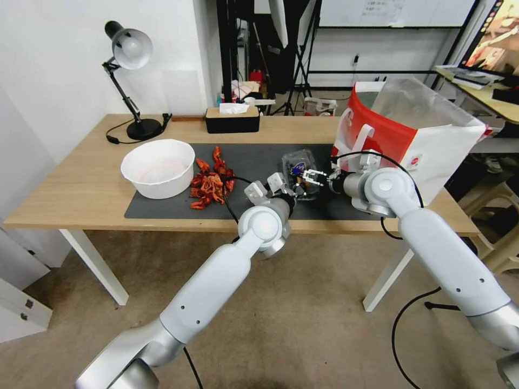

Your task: Close the takeout container lid, then place the container into the takeout bag.

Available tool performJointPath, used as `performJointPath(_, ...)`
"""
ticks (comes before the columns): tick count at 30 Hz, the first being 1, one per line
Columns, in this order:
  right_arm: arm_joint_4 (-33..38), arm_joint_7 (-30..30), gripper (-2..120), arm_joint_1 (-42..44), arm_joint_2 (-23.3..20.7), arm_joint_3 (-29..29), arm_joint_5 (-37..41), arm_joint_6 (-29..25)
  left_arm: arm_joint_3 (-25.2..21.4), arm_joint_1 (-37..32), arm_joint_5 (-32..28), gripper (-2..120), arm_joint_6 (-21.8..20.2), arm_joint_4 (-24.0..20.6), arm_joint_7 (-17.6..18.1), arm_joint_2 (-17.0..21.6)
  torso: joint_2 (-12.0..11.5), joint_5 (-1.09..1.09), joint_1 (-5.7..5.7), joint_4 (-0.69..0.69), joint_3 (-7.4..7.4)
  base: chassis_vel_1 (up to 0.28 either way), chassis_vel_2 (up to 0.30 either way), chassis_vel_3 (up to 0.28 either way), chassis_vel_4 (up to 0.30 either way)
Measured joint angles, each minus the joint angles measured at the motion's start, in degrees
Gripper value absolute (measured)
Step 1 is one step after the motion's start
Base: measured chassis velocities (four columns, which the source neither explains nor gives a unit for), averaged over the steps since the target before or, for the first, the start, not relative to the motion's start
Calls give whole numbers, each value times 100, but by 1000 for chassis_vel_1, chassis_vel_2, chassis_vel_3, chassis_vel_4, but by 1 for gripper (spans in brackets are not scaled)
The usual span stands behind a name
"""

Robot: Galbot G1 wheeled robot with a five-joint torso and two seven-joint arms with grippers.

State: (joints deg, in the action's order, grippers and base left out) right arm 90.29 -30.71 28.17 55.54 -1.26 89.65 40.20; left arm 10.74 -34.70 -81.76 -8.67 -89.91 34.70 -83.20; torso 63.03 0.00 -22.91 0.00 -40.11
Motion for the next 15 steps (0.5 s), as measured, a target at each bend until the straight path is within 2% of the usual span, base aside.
performJointPath(15,-423,49,100,-386,279,208,10,139,-20,3,-30,0,13,-34,4,58,0,0,0,0,0,0,0,0,0)
